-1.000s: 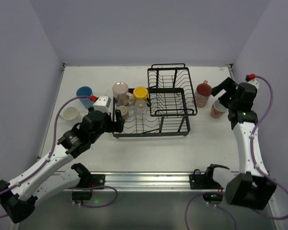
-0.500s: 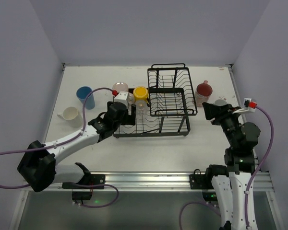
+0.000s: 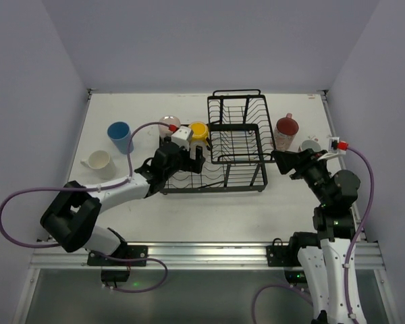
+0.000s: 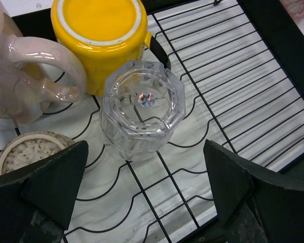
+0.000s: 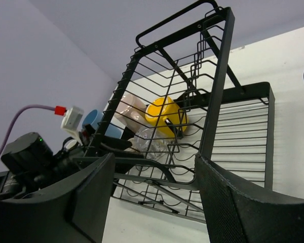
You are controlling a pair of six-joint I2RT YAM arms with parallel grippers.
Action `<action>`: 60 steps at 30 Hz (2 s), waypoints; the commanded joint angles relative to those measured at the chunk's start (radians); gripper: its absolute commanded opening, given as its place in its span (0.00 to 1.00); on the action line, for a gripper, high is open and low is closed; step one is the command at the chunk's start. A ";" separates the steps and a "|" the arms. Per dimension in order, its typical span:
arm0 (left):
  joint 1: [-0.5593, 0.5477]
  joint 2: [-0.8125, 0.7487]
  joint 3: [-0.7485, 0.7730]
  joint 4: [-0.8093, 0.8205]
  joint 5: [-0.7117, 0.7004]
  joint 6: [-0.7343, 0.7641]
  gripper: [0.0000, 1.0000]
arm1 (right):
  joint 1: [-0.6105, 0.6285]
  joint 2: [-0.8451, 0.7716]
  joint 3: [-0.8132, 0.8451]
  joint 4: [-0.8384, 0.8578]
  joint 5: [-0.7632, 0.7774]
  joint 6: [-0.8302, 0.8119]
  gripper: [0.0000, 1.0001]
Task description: Unload the cups from the dish rack
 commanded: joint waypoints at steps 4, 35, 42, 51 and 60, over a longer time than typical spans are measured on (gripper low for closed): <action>0.041 0.090 0.102 0.146 0.064 0.051 1.00 | 0.023 0.001 0.032 0.029 -0.043 -0.002 0.67; 0.046 -0.450 -0.113 0.105 -0.063 -0.119 0.23 | 0.219 -0.004 0.064 0.112 -0.066 0.143 0.73; 0.048 -0.800 -0.110 0.000 -0.114 -0.265 0.21 | 0.539 0.108 0.130 0.216 0.051 0.153 0.85; 0.048 -0.921 -0.086 0.097 0.162 -0.476 0.22 | 0.867 0.412 0.372 0.290 0.179 0.002 0.87; 0.048 -0.903 -0.151 0.316 0.322 -0.593 0.23 | 0.942 0.611 0.498 0.377 0.167 0.044 0.81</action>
